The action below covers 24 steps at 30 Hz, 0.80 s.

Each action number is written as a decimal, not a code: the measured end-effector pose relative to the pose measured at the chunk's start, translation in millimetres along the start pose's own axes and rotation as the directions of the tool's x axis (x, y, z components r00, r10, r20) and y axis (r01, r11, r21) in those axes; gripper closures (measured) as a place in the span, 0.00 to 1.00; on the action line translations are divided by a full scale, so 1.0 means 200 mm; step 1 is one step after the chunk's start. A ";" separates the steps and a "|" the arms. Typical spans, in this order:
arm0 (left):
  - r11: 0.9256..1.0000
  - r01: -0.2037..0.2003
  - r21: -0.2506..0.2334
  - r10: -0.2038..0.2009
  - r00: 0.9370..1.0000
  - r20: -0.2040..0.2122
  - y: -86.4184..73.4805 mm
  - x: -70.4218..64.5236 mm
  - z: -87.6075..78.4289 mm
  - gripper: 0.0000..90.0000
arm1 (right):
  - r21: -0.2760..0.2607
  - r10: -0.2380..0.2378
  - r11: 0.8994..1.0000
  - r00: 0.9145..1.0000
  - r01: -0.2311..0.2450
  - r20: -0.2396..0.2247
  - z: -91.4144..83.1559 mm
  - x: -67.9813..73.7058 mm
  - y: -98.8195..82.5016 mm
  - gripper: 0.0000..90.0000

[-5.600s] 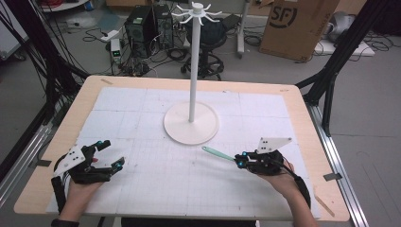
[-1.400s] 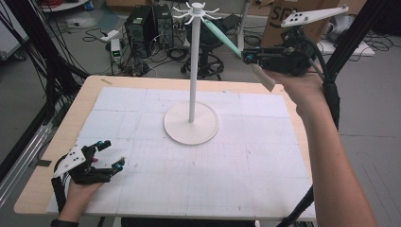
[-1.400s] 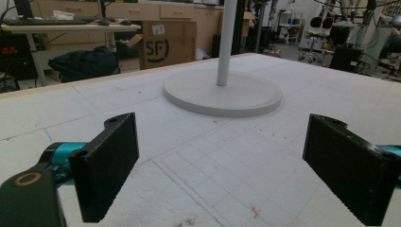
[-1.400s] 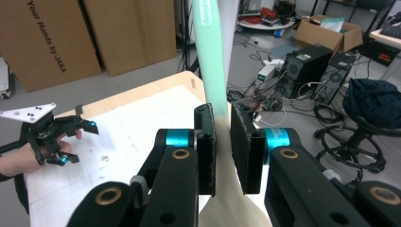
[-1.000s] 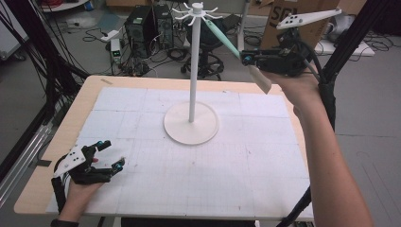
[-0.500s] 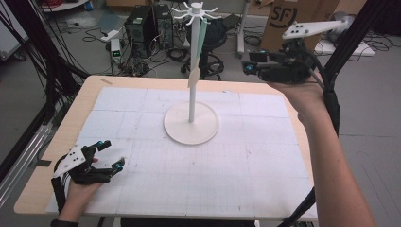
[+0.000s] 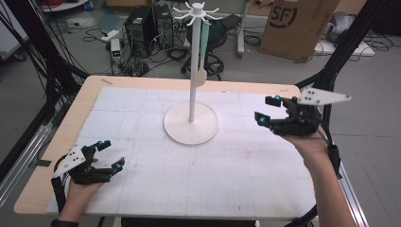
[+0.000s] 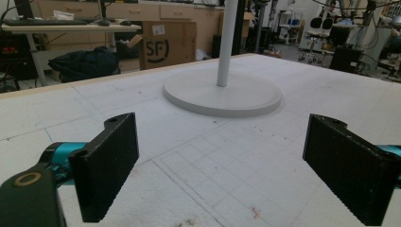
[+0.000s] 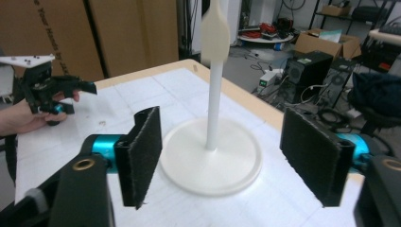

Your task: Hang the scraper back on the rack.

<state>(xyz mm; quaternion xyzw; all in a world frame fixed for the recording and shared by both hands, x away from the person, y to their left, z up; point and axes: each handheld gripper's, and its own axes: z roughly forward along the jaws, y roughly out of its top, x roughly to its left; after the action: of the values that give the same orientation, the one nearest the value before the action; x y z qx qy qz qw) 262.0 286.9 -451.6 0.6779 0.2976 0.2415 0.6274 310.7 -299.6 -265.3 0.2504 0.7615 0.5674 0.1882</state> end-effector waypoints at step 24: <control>1.000 0.003 -0.001 -0.003 1.000 -0.002 0.00 0.00 0.00 0.13 | -0.004 0.049 0.999 0.997 -0.049 0.054 0.00 0.10 -0.70 0.23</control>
<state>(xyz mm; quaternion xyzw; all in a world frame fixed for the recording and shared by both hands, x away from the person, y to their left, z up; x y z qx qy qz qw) 262.2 286.9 -451.7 0.6769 0.2991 0.2411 0.6279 272.5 -319.7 -399.6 0.2837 0.7490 0.5660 0.1951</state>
